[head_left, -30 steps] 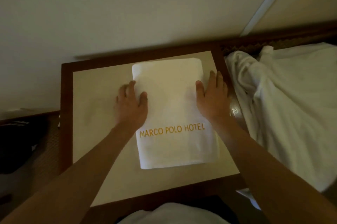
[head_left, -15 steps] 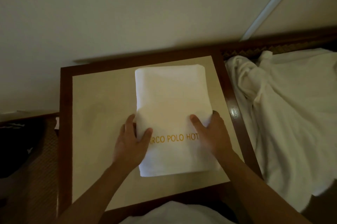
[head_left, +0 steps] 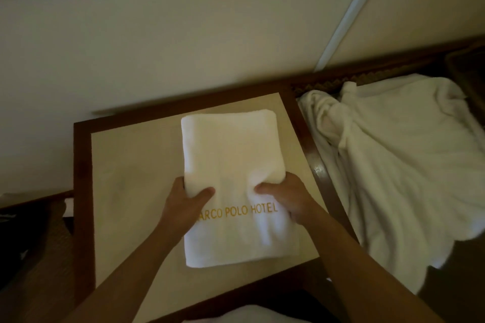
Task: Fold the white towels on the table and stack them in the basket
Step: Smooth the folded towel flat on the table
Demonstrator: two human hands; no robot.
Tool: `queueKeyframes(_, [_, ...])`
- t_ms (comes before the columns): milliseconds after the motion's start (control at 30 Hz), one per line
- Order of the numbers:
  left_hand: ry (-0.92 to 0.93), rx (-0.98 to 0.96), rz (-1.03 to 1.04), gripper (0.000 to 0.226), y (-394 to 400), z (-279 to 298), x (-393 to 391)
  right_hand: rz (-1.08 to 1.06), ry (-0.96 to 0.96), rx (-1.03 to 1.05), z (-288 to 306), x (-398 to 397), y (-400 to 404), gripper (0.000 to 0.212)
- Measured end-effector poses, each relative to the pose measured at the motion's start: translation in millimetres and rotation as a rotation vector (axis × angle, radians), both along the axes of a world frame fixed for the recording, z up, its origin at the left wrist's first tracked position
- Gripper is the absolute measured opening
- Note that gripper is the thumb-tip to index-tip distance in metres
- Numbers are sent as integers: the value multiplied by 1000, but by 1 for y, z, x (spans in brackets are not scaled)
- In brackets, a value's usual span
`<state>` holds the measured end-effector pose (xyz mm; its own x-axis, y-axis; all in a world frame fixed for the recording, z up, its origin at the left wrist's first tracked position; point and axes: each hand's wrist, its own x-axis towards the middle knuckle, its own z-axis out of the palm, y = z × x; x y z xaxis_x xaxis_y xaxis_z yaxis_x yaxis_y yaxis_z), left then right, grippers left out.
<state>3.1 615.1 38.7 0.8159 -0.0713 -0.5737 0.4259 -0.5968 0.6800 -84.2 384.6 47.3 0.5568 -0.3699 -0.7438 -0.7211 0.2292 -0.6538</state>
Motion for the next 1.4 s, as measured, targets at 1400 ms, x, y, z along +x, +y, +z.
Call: queueKeyframes(1400, [83,-451,-1408,70,-648,33,-560,-1448,-352,-349,61,-707,-338,33])
